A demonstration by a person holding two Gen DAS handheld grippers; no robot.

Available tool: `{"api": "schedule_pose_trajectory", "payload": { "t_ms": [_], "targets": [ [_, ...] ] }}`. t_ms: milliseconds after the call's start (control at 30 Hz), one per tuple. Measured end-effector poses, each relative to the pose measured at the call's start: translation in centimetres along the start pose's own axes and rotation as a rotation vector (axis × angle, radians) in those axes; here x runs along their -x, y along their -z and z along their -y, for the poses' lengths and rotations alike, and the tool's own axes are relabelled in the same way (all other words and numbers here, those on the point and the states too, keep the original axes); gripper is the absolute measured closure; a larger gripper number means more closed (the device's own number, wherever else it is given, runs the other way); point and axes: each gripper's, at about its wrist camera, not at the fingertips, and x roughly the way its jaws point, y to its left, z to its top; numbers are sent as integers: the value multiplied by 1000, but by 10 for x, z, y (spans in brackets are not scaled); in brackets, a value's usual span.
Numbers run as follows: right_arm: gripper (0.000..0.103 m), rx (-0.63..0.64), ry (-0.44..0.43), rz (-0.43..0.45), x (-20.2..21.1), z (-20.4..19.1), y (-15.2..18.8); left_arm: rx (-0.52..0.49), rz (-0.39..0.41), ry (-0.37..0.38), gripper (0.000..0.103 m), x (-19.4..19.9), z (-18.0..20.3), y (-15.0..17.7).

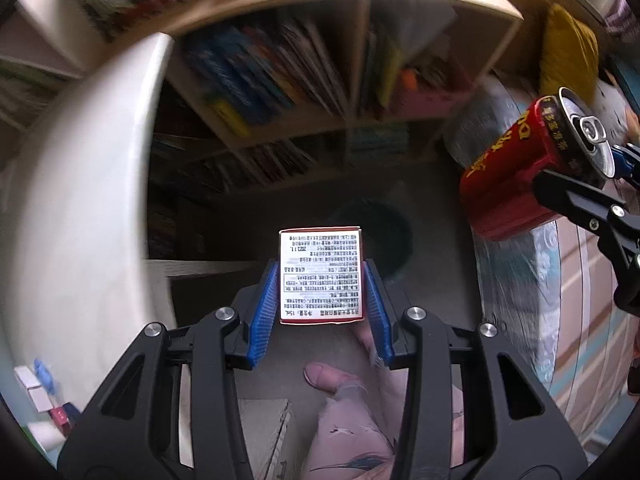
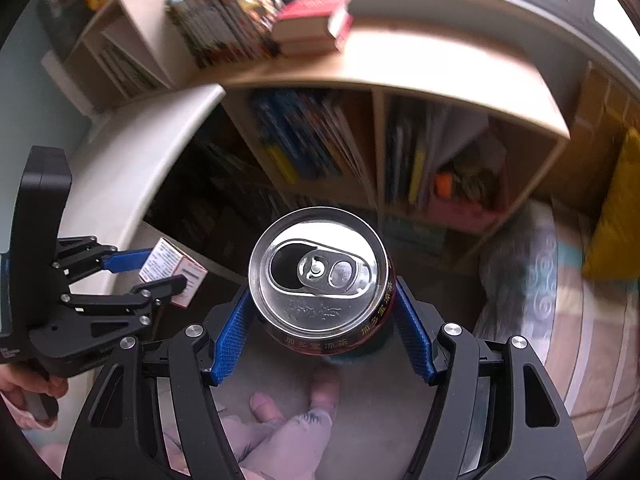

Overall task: Collect trash
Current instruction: 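Carry the red can and small box over the teal floor bin, then open both grippers to drop the can and box into the bin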

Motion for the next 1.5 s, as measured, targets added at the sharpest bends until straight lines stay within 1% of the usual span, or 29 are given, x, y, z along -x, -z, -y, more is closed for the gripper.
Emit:
{"api": "schedule_pose_trajectory", "payload": {
  "t_ms": [133,333,533,800,900,933,967,1000,1133,1300,1500],
  "targets": [
    [36,-52,-23,-48,-18,16,12,-26,-53,34,64,-20,13,-2],
    [36,-93,-44,-85,-35,28,21,-53,-105,59,64,-43,31,-9],
    [36,-128,-59,-116,-53,38,24,-60,-148,74,64,-62,41,-18],
    [36,-156,-78,-146,-73,49,22,-75,-184,70,63,-82,49,-27],
    [34,-169,-84,-147,-79,53,20,-84,-187,59,46,-88,51,-30],
    [33,-175,-96,-155,-82,55,19,-92,-193,52,31,-90,53,-32],
    [28,-182,-103,-163,-84,56,19,-94,-193,52,21,-91,54,-33],
    [26,-193,-105,-163,-85,59,18,-94,-187,46,19,-91,54,-34],
    [26,-203,-104,-150,-83,63,14,-90,-190,39,18,-93,52,-37],
    [26,-172,-101,-151,-82,62,8,-56,-184,28,17,-90,38,-36],
    [26,-80,-119,-134,-75,42,-9,52,-158,22,17,-71,4,-27]
  ]
}}
